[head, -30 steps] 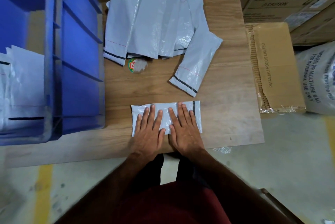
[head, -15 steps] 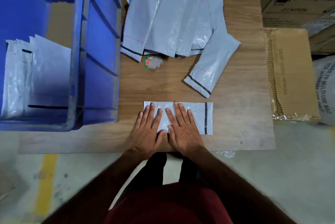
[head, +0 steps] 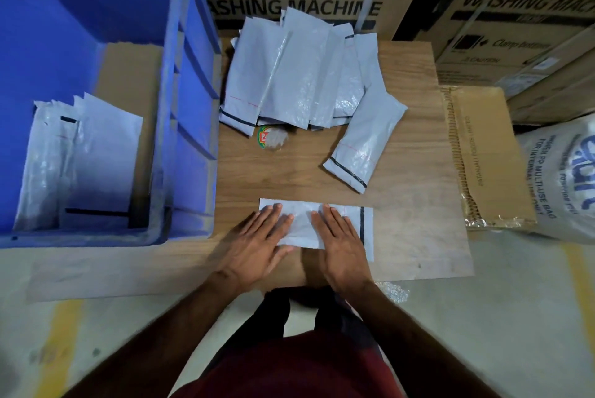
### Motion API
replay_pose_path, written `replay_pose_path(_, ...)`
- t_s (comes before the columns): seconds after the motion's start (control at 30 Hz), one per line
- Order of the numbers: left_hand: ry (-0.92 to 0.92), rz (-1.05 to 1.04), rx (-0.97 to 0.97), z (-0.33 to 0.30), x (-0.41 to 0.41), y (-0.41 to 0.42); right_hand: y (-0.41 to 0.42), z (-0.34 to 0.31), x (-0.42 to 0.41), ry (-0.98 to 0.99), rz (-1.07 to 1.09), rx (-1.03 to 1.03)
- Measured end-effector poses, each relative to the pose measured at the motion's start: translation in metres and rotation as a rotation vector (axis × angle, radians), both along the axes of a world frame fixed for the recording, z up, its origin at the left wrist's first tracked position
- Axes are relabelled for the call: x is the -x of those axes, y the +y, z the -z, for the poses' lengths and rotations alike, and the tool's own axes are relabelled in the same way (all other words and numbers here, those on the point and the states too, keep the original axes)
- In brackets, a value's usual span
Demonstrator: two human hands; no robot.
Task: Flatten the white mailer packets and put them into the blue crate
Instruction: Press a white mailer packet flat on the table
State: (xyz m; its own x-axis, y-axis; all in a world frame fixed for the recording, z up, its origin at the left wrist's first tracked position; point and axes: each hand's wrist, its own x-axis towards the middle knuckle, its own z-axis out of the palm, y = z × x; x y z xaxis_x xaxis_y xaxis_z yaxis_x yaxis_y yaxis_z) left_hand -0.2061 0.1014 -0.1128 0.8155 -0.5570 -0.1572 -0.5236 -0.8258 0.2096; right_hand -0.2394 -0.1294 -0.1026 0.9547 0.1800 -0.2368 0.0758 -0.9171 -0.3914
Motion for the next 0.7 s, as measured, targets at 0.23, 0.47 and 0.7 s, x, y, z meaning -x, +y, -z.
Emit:
replay_pose_path(0.23,-0.053,-0.107,0.103,-0.071,-0.016,-0.039,-0.009,-0.063,-0.025,-0.164,-0.022,0.027)
replay_pose_path(0.47,-0.268,-0.109,0.093,-0.144,-0.049,-0.058,-0.027,-0.136,-0.052,-0.353,0.008,0.042)
replay_pose_path(0.7,-0.452,-0.121,0.033,-0.210,-0.082,-0.062,-0.043,-0.185,-0.092,-0.475,-0.066,0.081)
